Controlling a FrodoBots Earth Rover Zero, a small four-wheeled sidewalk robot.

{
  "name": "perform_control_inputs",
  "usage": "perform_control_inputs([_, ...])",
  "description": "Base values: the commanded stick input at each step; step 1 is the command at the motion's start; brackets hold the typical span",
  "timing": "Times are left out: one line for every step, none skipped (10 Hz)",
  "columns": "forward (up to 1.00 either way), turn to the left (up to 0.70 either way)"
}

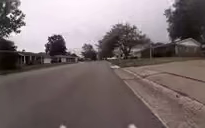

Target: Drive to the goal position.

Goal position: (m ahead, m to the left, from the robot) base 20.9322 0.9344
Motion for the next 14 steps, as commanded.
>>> perform_control_inputs([1.00,-0.18])
perform_control_inputs([1.00,-0.39])
perform_control_inputs([1.00,-0.40])
perform_control_inputs([1.00,-0.26])
perform_control_inputs([1.00,-0.12])
perform_control_inputs([1.00,0.00])
perform_control_inputs([1.00,0.00])
perform_control_inputs([1.00,0.00])
perform_control_inputs([1.00,0.00])
perform_control_inputs([1.00,0.00])
perform_control_inputs([1.00,0.00])
perform_control_inputs([1.00,0.00])
perform_control_inputs([1.00,0.00])
perform_control_inputs([1.00,0.00])
